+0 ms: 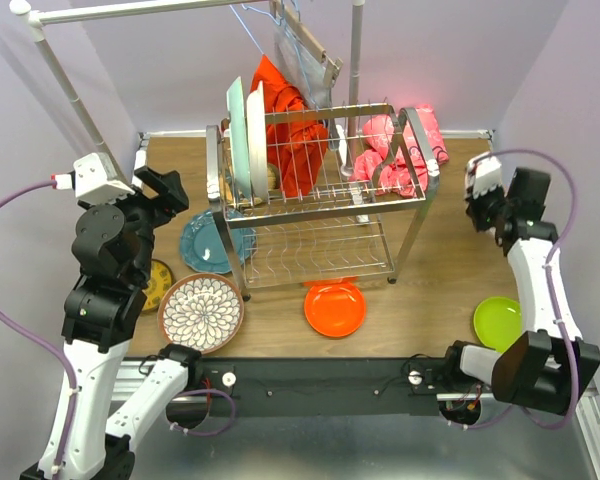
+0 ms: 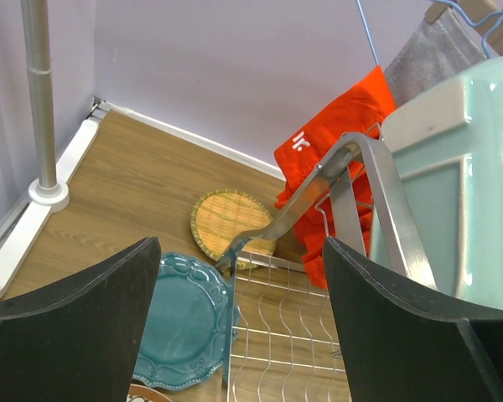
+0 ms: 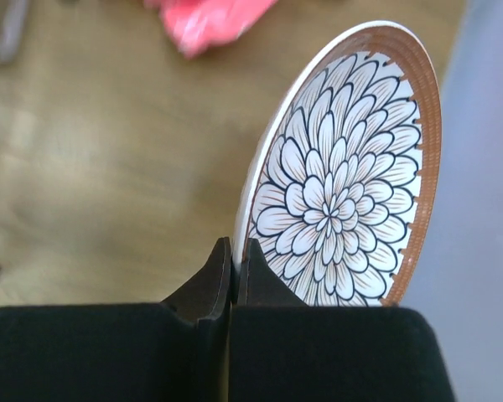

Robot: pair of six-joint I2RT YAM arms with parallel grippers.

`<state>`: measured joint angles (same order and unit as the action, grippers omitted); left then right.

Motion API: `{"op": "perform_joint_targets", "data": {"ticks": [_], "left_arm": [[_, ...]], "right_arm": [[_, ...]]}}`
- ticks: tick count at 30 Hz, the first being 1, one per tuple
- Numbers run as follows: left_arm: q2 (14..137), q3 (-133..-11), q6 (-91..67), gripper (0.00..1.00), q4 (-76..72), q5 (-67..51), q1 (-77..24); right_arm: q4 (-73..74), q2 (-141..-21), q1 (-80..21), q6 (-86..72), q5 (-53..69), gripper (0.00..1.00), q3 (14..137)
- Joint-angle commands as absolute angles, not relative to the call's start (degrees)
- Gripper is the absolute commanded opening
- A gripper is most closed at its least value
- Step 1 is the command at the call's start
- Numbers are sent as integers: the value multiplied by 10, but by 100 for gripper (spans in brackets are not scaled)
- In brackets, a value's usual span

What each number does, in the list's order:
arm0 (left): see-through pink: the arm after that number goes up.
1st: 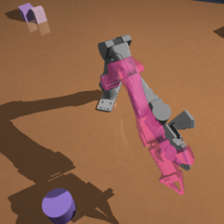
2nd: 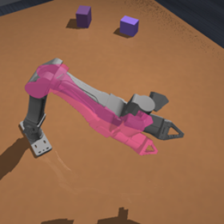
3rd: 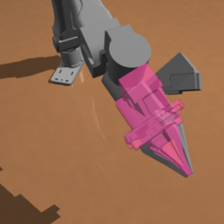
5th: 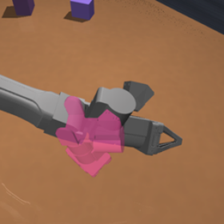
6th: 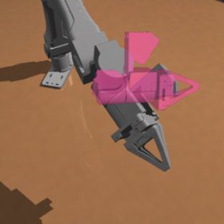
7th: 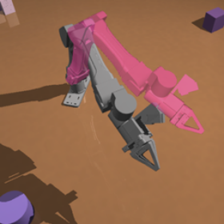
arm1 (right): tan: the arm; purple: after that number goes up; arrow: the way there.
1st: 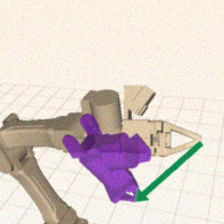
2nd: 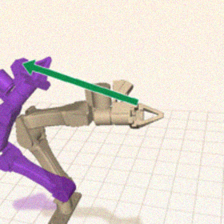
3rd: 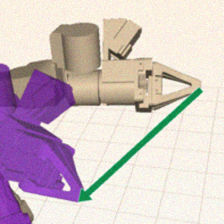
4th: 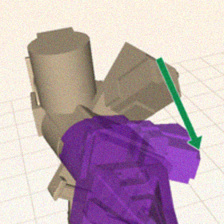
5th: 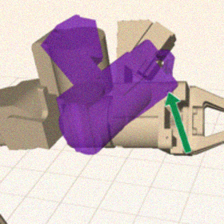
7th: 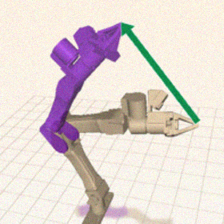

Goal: Load the plates into the dish rack
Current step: Grab a plate with the right arm, then insert the plate into the dish rack

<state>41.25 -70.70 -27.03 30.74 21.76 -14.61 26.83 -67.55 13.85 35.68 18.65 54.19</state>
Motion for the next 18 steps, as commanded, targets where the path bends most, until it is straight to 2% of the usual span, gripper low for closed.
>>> {"op": "perform_joint_targets", "data": {"ticks": [1,10,18], "left_arm": [[404,-703,-265,88,283,242,-142],[403,-700,-266,88,273,249,-142],[403,-701,-270,88,271,255,-142]], "right_arm": [[234,-668,141,224,201,1,690],[250,-749,141,56,260,1,963],[248,-867,141,-153,374,1,1283]]}}
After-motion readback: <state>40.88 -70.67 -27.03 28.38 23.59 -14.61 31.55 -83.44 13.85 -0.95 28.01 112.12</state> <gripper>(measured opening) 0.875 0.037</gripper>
